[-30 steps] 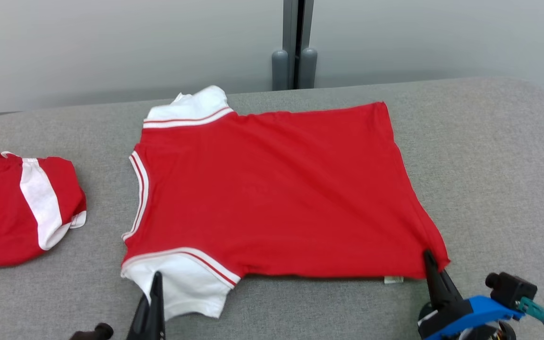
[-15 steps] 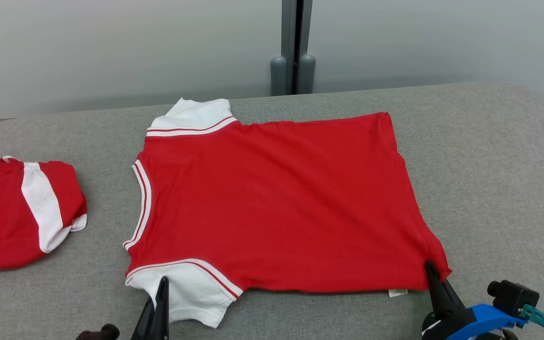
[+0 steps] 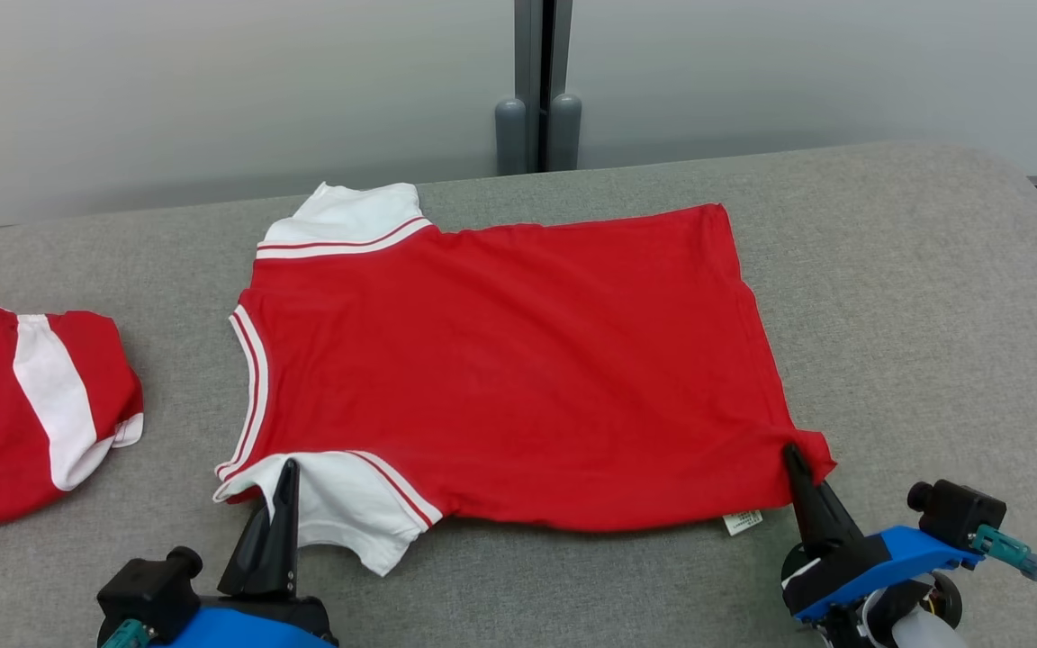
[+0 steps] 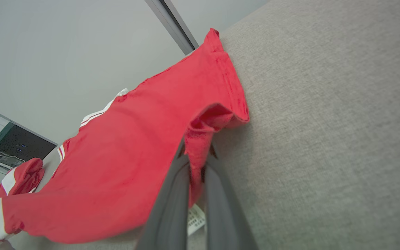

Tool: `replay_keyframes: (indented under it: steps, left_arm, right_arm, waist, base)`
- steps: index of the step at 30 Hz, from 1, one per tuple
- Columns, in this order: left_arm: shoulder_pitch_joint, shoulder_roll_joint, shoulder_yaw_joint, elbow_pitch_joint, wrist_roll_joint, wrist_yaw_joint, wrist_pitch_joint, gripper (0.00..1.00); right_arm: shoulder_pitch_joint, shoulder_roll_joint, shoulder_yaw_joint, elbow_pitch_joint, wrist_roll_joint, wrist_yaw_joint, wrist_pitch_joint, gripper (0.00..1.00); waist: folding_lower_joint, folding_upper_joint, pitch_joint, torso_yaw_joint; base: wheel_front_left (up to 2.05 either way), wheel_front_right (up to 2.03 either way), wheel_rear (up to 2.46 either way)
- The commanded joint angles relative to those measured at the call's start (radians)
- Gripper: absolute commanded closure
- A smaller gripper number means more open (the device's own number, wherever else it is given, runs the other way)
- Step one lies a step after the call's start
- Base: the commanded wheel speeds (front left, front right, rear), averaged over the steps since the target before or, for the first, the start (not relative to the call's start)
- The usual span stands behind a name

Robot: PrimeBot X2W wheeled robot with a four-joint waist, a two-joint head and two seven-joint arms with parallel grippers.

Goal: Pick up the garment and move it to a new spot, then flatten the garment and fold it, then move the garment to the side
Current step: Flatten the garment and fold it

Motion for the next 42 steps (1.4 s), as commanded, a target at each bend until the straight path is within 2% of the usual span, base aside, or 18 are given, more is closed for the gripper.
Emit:
replay_keyframes:
  steps: [1, 13, 27, 28, 29, 30, 31, 32, 42]
  left_arm:
    - [-0.028, 0.01, -0.006, 0.005, -0.008, -0.001, -0.003, 1.0]
    - [-0.161, 0.078, -0.054, 0.082, -0.051, -0.001, -0.003, 1.0]
    - [-0.384, 0.143, -0.159, 0.257, -0.152, -0.001, -0.003, 1.0]
    - [-0.397, 0.145, -0.169, 0.269, -0.159, -0.001, -0.003, 1.0]
    - [-0.409, 0.148, -0.178, 0.283, -0.164, -0.001, -0.003, 1.0]
    - [-0.424, 0.15, -0.184, 0.292, -0.17, -0.001, -0.003, 0.73]
    - [-0.44, 0.151, -0.18, 0.299, -0.171, -0.001, -0.003, 0.63]
    - [-0.451, 0.151, -0.178, 0.306, -0.17, -0.001, -0.003, 0.01]
    - [-0.467, 0.115, -0.136, 0.313, -0.141, -0.001, -0.003, 0.0]
  right_arm:
    - [-0.017, 0.002, 0.001, -0.003, 0.012, 0.0, -0.001, 1.0]
    - [-0.127, 0.001, -0.007, 0.042, 0.049, 0.0, 0.034, 1.0]
    - [-0.332, 0.016, 0.021, 0.198, 0.024, 0.0, 0.052, 1.0]
    - [-0.343, 0.017, 0.024, 0.21, 0.025, 0.0, 0.052, 0.97]
    - [-0.355, 0.018, 0.028, 0.218, 0.025, 0.0, 0.048, 0.78]
    - [-0.366, 0.017, 0.03, 0.226, 0.025, 0.0, 0.042, 0.24]
    - [-0.375, 0.018, 0.033, 0.233, 0.026, 0.0, 0.037, 0.0]
    - [-0.383, 0.019, 0.036, 0.241, 0.03, 0.0, 0.032, 0.0]
    - [-0.399, -0.017, 0.084, 0.274, 0.012, 0.0, -0.027, 0.0]
  waist:
    - [0.0, -0.0001, 0.003, -0.001]
    - [0.0, -0.0001, 0.048, -0.004]
    - [0.0, -0.0001, 0.128, -0.006]
    - [0.0, -0.0001, 0.133, -0.005]
    - [0.0, -0.0001, 0.137, -0.004]
    - [0.0, -0.0001, 0.141, -0.003]
    - [0.0, -0.0001, 0.146, -0.002]
    - [0.0, -0.0001, 0.15, -0.002]
    - [0.0, -0.0001, 0.151, 0.016]
  base:
    - [0.0, 0.0, 0.0]
    - [0.0, 0.0, 0.0]
    - [0.0, 0.0, 0.0]
    - [0.0, 0.0, 0.0]
    - [0.0, 0.0, 0.0]
    - [0.0, 0.0, 0.0]
    - [0.0, 0.0, 0.0]
    - [0.0, 0.0, 0.0]
    - [0.0, 0.0, 0.0]
